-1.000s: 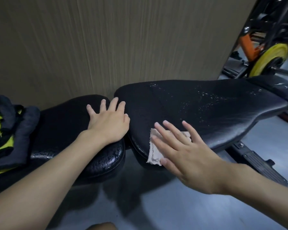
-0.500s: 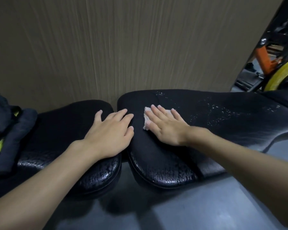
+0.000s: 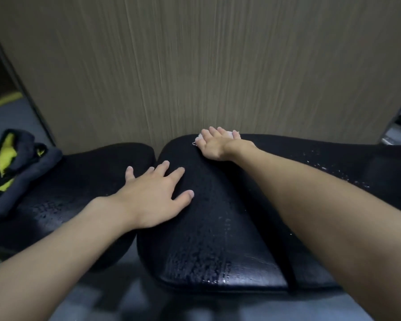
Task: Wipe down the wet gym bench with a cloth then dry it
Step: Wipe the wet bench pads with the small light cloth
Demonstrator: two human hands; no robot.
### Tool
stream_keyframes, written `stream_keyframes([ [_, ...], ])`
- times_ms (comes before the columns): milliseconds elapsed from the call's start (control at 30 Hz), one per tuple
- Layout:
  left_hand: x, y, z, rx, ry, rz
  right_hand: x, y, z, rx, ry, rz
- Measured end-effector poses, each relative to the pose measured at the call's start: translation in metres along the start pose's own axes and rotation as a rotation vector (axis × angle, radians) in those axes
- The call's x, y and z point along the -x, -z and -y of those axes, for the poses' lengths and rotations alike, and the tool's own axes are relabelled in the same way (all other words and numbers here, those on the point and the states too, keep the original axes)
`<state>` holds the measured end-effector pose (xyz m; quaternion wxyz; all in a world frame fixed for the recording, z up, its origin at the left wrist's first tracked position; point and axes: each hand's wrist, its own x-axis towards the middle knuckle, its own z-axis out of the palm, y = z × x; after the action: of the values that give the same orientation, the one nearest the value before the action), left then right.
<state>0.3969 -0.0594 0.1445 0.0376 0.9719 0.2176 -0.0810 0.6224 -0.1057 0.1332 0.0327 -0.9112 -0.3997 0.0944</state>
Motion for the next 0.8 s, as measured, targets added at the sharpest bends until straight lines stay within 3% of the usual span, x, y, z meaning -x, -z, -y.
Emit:
stream_keyframes([
  [367,0.002,0.001,-0.001,0.090,0.038,-0.030,0.165,-0.022,0.008,0.034,0.310,0.066],
  [533,0.000,0.002,-0.004,0.029,0.037,-0.022,0.244,-0.017,0.018,0.145,0.418,-0.107],
  [667,-0.004,0.007,-0.006,-0.062,0.022,0.013,0.275,-0.034,0.013,0.065,0.407,-0.047],
  [800,-0.008,0.006,-0.003,-0.085,-0.007,0.011,0.291,-0.053,0.018,0.113,0.367,-0.114],
])
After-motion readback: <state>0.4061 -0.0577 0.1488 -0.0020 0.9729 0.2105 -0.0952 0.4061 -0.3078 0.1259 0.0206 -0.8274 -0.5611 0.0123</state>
